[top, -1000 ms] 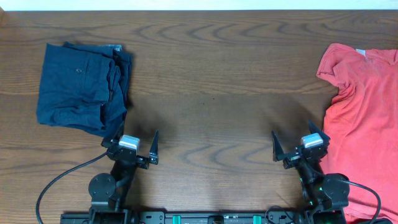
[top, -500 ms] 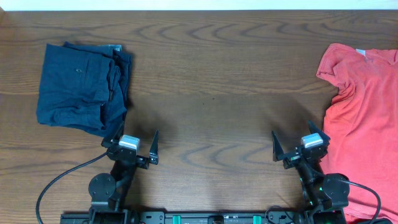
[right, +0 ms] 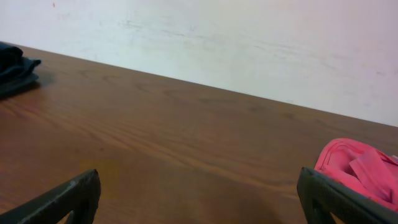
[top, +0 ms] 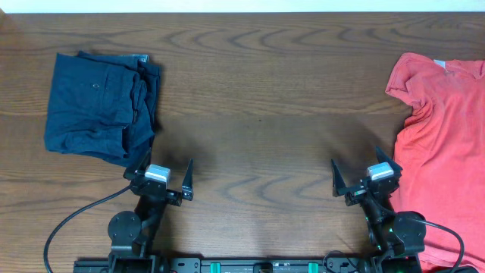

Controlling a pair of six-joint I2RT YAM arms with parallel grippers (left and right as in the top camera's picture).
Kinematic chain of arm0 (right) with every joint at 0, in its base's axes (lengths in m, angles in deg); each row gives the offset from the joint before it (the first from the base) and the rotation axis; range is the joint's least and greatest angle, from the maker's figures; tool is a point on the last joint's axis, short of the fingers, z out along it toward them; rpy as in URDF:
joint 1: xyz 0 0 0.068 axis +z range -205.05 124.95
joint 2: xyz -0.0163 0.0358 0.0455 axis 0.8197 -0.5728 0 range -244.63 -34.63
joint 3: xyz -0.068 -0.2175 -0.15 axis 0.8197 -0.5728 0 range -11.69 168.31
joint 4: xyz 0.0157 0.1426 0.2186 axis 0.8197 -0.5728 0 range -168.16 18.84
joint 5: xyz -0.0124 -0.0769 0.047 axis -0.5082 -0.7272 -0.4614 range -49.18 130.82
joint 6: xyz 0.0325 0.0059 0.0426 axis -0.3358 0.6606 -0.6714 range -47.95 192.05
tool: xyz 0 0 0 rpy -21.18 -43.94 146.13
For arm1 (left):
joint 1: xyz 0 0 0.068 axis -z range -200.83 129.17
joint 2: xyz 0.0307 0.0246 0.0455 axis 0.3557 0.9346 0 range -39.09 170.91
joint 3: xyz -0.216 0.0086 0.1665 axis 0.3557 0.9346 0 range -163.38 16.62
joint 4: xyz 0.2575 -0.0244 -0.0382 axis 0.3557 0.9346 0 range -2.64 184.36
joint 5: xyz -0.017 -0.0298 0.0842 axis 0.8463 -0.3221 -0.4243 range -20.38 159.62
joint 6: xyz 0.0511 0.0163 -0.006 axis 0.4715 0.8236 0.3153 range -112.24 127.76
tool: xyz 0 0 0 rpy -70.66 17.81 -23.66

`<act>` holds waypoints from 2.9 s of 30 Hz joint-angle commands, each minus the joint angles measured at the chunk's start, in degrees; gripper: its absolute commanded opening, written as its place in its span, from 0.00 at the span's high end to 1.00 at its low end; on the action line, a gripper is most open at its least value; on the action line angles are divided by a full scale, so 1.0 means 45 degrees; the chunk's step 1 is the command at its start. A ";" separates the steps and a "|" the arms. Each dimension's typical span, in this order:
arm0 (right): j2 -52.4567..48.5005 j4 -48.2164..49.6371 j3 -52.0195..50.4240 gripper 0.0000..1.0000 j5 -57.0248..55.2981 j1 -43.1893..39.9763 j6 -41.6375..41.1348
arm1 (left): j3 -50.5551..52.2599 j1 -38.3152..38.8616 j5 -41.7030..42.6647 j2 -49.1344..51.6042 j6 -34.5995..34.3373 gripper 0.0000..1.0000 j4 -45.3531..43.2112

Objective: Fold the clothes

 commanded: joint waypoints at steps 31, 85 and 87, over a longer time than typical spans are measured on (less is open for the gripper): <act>-0.1914 -0.1787 0.3939 0.01 0.1214 -0.0073 -0.2453 | -0.5625 0.0063 0.2516 0.2720 -0.0641 0.02 0.3512; -2.6568 -0.2263 1.7573 0.77 -0.0855 -0.5979 -0.4313 | -1.7461 0.0063 0.2467 1.5348 -0.0539 0.02 1.3449; -2.6432 -0.2259 1.7573 0.97 -0.0690 -0.5994 -0.4308 | -1.7461 0.0063 0.2472 1.5368 -0.0539 0.02 1.3440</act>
